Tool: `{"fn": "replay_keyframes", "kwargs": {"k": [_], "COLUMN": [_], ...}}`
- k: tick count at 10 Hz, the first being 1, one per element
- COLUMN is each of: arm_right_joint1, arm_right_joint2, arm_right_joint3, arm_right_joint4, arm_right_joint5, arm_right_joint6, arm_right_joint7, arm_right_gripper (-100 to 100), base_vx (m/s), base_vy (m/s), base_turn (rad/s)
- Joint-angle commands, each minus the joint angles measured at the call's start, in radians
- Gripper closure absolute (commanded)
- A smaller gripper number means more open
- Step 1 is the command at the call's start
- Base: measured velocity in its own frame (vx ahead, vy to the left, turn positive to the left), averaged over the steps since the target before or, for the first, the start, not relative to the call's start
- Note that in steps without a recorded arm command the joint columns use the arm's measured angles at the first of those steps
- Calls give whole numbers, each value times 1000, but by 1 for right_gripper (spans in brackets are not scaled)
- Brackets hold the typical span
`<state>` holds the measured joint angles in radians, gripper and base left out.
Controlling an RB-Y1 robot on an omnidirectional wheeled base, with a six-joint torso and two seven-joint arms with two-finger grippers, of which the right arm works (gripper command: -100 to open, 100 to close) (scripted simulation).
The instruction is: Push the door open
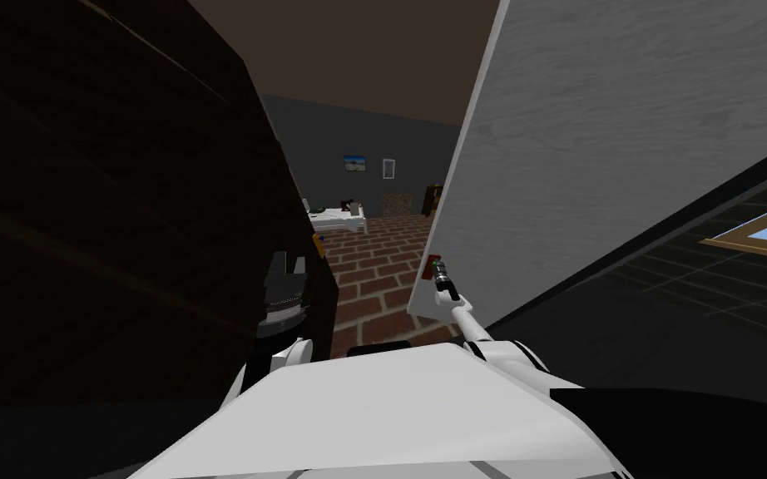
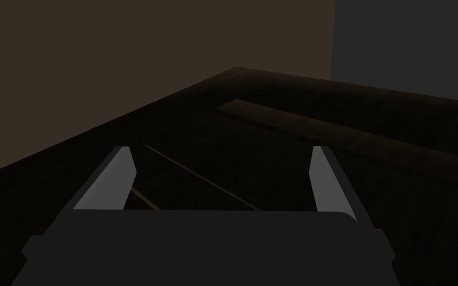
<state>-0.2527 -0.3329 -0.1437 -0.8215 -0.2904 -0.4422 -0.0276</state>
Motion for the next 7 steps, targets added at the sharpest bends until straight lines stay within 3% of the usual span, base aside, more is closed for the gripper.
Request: {"fn": "replay_keyframes", "kwargs": {"k": [1, 5, 6, 7], "arm_right_joint1": [-12, -39, -28, -28], "arm_right_joint2": [3, 32, 32, 28], "arm_right_joint3": [-29, -72, -64, -79], "arm_right_joint4": [7, 36, 27, 29], "arm_right_joint5": [-2, -1, 0, -5], "arm_right_joint6": [2, 11, 13, 12], "arm_right_joint7": [19, 58, 53, 59], "arm_right_gripper": [100, 100, 100, 100], "base_vx": [144, 177, 81, 122], "base_vy": [60, 44, 8, -3], "base_turn": [-84, -69, -16, -31]}}
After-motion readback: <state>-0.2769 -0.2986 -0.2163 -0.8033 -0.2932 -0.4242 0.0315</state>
